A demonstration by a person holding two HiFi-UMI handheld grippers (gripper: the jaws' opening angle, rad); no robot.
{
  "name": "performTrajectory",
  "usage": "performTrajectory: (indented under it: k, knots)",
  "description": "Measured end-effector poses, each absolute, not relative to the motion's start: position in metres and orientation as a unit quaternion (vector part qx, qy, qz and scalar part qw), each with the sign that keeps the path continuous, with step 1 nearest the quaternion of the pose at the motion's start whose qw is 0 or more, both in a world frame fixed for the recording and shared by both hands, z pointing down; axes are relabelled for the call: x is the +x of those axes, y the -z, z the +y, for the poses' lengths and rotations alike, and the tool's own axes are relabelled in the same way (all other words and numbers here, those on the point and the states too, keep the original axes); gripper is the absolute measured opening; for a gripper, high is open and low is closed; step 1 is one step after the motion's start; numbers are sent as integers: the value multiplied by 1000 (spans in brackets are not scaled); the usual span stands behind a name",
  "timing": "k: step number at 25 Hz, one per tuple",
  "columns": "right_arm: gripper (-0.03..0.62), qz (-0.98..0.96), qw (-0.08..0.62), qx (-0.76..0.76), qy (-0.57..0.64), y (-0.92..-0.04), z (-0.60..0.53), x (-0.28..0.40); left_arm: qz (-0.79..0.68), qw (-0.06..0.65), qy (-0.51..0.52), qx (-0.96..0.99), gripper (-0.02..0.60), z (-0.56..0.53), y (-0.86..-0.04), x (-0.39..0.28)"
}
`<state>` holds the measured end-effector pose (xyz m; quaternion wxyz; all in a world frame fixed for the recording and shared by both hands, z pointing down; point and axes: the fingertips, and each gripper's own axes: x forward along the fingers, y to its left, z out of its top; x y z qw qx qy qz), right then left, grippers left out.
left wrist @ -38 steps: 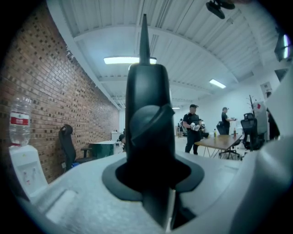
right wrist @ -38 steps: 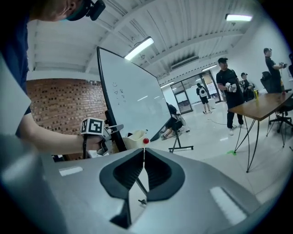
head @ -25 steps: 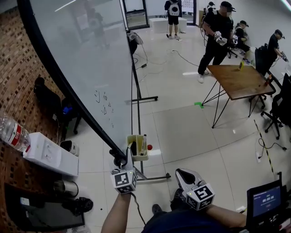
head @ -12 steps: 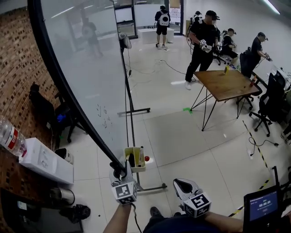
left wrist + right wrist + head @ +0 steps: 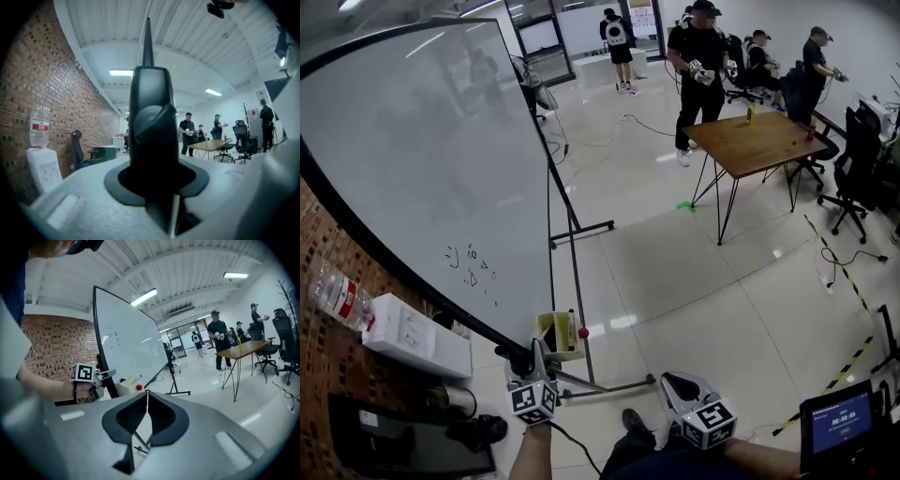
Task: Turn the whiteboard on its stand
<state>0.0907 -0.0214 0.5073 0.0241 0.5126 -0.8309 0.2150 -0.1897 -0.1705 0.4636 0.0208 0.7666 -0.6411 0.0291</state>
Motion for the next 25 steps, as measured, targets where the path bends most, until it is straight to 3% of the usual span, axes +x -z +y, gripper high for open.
performTrajectory:
  k: [11, 17, 25]
  knots:
    - [15, -832, 23, 529, -165, -471, 20, 72, -626, 18, -16, 779, 143, -88, -449, -171]
    - [15, -831, 74, 519, -187, -491, 85, 15, -604, -7, 34, 796, 144, -38, -431, -172]
    - [15, -791, 104, 562, -218, -495, 147, 27, -607, -11, 39, 793, 141, 28, -427, -185]
